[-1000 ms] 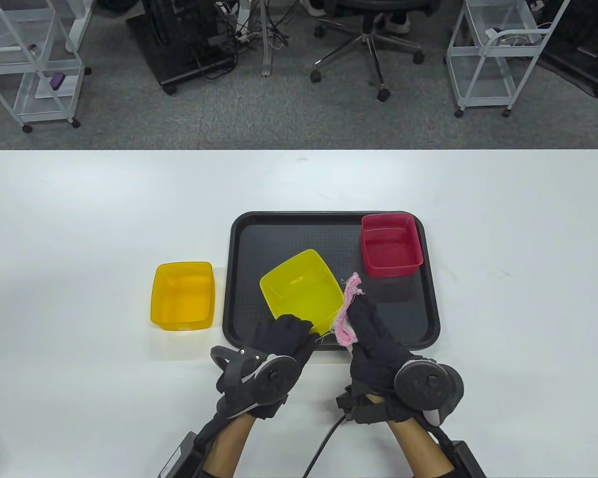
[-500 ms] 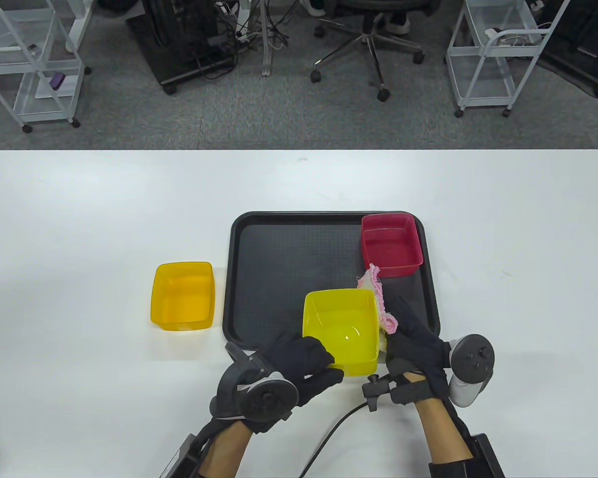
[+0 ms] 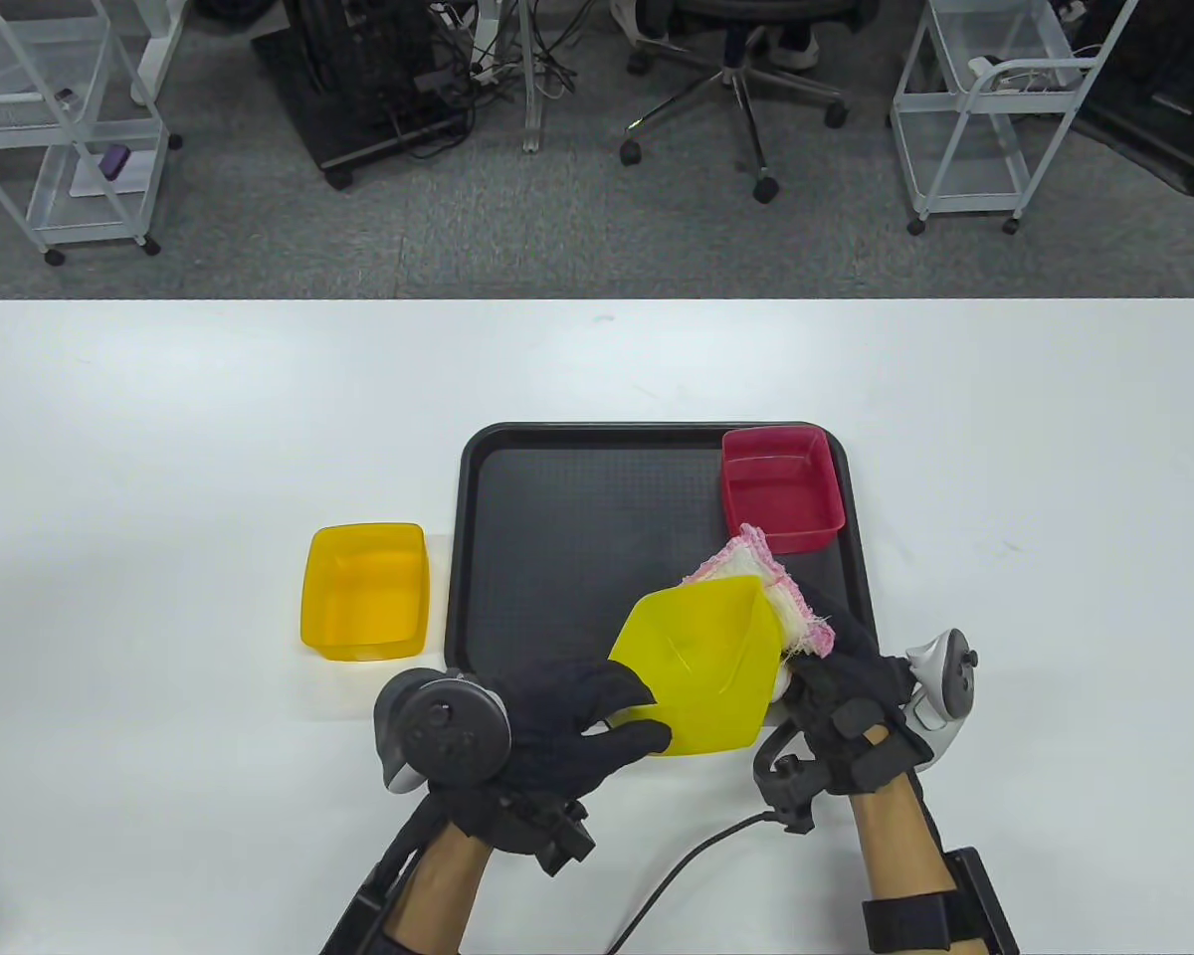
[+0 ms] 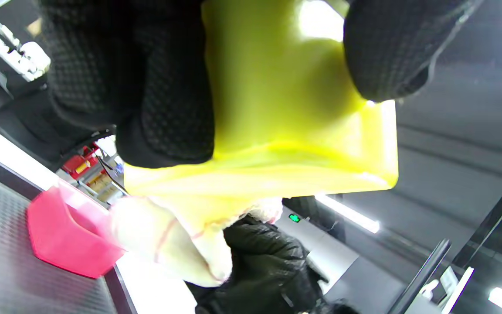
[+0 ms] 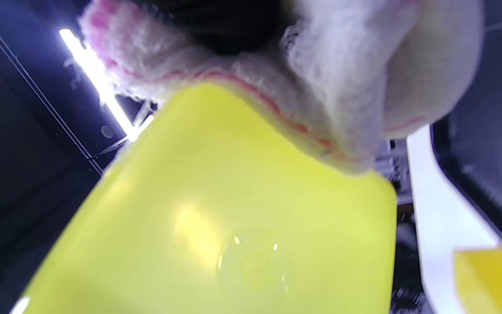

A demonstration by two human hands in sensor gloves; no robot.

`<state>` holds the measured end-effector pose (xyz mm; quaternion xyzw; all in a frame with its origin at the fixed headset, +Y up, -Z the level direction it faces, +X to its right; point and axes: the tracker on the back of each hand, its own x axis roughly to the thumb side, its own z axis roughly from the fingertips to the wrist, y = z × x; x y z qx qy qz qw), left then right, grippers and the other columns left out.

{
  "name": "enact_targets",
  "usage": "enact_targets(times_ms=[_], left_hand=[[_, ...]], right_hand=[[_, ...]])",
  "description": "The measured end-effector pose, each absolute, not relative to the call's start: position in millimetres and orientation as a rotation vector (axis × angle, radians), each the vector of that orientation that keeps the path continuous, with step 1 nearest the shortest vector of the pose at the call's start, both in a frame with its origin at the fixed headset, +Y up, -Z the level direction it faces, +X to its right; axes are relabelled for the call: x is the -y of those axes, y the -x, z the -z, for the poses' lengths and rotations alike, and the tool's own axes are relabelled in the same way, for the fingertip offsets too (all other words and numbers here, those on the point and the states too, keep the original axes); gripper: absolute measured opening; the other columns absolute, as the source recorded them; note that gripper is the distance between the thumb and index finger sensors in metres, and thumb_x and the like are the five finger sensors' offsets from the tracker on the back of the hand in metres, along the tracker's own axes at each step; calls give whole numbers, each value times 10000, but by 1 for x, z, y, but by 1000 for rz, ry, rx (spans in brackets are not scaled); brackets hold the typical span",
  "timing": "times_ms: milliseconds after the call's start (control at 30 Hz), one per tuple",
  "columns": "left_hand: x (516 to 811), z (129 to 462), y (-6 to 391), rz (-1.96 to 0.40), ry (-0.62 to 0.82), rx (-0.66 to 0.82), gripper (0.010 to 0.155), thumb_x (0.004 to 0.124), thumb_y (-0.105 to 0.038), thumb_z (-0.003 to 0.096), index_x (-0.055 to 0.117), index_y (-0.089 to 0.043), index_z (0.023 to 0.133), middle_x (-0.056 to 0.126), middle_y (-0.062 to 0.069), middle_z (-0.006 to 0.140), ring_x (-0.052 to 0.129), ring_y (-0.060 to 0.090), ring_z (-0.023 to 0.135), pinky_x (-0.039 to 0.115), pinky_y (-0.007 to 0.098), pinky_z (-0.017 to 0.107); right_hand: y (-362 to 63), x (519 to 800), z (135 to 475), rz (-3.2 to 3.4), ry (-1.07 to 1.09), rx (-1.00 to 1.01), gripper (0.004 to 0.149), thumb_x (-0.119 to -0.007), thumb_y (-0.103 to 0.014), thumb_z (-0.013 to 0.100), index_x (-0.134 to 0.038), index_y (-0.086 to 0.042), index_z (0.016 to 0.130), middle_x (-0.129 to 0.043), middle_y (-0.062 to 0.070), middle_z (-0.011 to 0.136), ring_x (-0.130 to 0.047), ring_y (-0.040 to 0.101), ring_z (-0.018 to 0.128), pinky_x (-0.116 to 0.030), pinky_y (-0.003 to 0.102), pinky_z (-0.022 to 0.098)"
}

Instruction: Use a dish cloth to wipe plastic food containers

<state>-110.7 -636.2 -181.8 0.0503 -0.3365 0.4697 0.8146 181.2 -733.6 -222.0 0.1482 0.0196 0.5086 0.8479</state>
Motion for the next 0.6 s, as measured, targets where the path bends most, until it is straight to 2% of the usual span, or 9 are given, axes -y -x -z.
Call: enact_targets(times_ms=[233,600], left_hand=[[637,182,112,-1183,-80,743,416,770,-610,474,946,-291,677,1002,-89,703,1076,266,591,939,448,570],[645,183,115,-1277,-79,734,422,740,-618,487,931,-317,714,991,-109,751,1072,243,649,933,426,616]], right_hand=[[-158,737,220,-1107,-339,-119,446,-698,-104,499,-711,-220,930,-753,106,1004,-776,392,904,-712,604,595],[-141,743,217,-1096,-331,-180,457,-701,-114,496,-680,-169,949,-778,145,971,-826,397,857,-723,597,585]])
